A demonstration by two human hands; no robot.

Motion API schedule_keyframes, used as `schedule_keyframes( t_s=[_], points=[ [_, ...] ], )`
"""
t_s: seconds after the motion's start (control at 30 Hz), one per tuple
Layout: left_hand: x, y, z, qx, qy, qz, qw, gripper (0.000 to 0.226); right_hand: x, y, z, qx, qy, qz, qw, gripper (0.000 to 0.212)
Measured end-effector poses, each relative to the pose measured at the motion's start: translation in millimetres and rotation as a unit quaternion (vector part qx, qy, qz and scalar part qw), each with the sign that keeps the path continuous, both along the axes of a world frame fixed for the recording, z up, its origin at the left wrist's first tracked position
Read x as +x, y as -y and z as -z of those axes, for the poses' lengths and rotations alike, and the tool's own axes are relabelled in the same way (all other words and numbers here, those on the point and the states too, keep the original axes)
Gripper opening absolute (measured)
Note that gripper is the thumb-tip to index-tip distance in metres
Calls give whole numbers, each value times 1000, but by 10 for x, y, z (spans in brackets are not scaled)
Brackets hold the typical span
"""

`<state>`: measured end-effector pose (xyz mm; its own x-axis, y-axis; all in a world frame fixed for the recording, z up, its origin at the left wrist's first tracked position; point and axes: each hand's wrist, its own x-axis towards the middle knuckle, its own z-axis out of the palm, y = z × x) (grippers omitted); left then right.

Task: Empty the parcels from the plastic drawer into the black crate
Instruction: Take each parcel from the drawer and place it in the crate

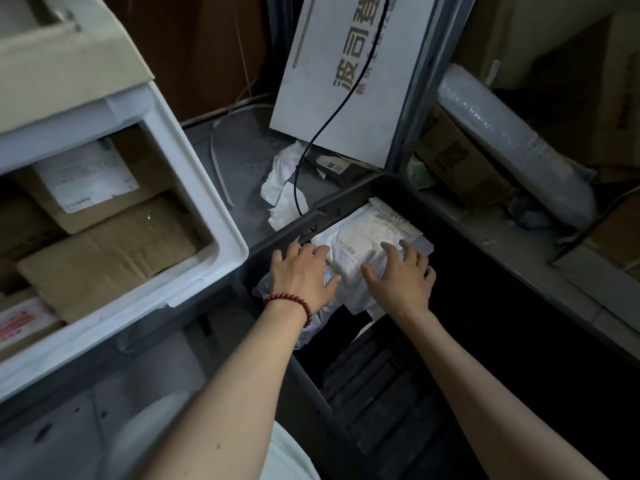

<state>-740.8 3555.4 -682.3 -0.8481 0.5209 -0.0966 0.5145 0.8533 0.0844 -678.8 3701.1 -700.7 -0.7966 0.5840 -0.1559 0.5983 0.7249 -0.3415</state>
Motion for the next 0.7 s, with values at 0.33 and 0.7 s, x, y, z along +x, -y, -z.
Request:
schedule_keyframes(
  t_s=[0.33, 0.7],
  points=[
    [236, 608, -627, -54, -5, -92, 994, 49, 254, 420, -643, 7, -28, -148, 989, 56],
    [653, 2016, -1412, 15, -82, -215, 973, 50, 308, 1746, -1580, -31, -134, -294, 946, 53]
  ],
)
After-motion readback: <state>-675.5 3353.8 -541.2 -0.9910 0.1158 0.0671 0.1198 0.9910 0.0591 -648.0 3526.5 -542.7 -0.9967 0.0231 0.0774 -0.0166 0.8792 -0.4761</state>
